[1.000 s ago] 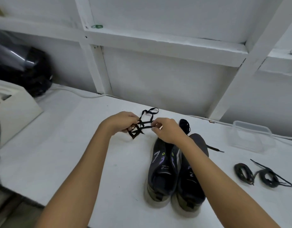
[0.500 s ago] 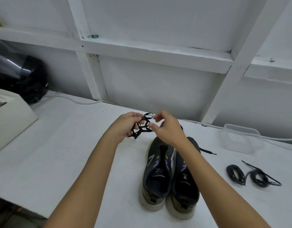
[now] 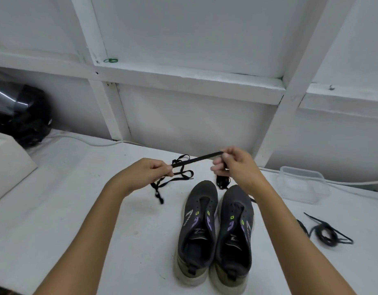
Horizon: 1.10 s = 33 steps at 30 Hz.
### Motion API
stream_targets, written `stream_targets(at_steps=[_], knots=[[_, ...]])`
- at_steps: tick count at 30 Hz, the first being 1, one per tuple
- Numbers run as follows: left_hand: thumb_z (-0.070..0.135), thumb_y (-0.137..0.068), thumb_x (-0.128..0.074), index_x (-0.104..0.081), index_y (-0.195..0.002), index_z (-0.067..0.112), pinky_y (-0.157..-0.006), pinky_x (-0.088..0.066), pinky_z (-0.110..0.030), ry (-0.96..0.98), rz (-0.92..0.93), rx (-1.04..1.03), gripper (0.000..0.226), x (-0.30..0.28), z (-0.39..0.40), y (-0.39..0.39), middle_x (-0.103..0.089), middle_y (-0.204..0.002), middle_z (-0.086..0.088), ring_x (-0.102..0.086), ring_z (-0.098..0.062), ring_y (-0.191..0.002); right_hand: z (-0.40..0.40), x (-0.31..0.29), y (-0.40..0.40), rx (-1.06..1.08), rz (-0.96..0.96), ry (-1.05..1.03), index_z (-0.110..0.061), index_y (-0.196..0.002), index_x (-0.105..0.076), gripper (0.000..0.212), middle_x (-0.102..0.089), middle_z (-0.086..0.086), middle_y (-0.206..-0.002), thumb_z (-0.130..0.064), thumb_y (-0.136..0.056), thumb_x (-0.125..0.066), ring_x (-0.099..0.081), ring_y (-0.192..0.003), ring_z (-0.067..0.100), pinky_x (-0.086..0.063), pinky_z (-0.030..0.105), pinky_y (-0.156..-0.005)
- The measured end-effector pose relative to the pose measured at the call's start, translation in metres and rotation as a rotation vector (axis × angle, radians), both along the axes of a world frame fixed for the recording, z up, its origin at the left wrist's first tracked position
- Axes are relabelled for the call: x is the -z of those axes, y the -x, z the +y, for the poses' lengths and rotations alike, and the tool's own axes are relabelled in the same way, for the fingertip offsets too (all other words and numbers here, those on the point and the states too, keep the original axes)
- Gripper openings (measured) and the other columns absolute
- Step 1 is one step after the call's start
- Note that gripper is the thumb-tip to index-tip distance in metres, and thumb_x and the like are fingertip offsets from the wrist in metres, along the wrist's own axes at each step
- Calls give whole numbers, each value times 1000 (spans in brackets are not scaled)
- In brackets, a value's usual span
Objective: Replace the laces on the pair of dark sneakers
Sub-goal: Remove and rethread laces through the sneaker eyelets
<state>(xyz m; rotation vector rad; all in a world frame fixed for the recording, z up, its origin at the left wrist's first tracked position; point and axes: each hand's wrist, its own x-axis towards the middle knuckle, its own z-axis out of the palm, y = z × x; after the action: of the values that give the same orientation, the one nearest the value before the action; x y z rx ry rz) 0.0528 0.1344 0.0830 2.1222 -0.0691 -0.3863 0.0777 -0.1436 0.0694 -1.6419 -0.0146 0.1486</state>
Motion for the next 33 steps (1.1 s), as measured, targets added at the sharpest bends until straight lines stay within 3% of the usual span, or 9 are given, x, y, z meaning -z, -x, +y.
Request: stream_targets(at_steps=[4,8,12,15,19,21,24,27,33], knots=[[48,-100,-52,-76,-87,35,-67,-38,-27,-99,-27,77,30,-7,-2,4,-46,-70,6,-43,-7,-62,-7,2,14,-106,-80,429,-36,-118,-62,52,-65,-2,-96,3,-95,-34,-61,-73,12,-52,22,-67],[49,-100,-51,-72,-80,37,-58,-35,-24,-98,-71,169,31,-13,-31,9,-50,-56,21,-45,2,-53,21,-6,32,-287,-147,521,-54,-122,-60,37,-64,-24,-82,-41,-89,-48,-60,-77,0,-44,21,-71],[52,-99,-51,-69,-77,34,-61,-33,-29,-90,-85,214,34,-9,-35,11,-42,-57,13,-38,-8,-56,29,-5,40,-389,-214,523,-43,-89,-73,15,-64,-7,-69,-49,-94,-61,-47,-56,2,-40,22,-60],[53,-99,-51,-71,-82,30,-62,-33,-31,-54,-41,204,35,-6,-24,13,-43,-61,10,-39,-11,-59,17,-1,36,-303,-178,508,-38,-71,-65,28,-57,-10,-61,-38,-98,-59,-47,-55,4,-39,17,-56],[47,-101,-51,-72,-82,27,-67,-41,-25,-17,-22,119,34,-1,-6,13,-47,-61,14,-44,-2,-57,-19,6,24,71,-98,604,-23,-79,-61,16,-64,-11,-68,-26,-94,-54,-58,-67,13,-43,22,-59],[47,-101,-50,-72,-83,28,-68,-42,-27,-20,-1,148,34,1,-9,14,-46,-63,11,-44,-4,-59,-22,8,28,28,-106,649,-32,-95,-62,8,-67,-9,-76,-29,-91,-56,-62,-73,11,-45,25,-66],[51,-100,-50,-70,-83,30,-64,-38,-27,-11,13,227,33,-1,-29,14,-44,-60,13,-41,-6,-58,-1,4,40,-199,-213,616,-50,-119,-61,32,-62,-7,-73,-53,-87,-58,-56,-66,5,-44,18,-65],[47,-99,-51,-69,-80,30,-63,-40,-25,-31,-20,301,31,-4,-44,13,-52,-61,13,-47,-5,-57,19,3,47,-339,-279,620,-39,-96,-71,14,-62,-1,-71,-46,-96,-58,-49,-59,6,-41,20,-59],[33,-97,-54,-71,-77,19,-65,-45,-22,44,102,251,30,-2,-16,18,-63,-71,7,-54,-11,-61,-22,6,40,-165,-182,681,-27,-78,-69,23,-63,-8,-93,-33,-99,-59,-56,-79,3,-39,24,-74]])
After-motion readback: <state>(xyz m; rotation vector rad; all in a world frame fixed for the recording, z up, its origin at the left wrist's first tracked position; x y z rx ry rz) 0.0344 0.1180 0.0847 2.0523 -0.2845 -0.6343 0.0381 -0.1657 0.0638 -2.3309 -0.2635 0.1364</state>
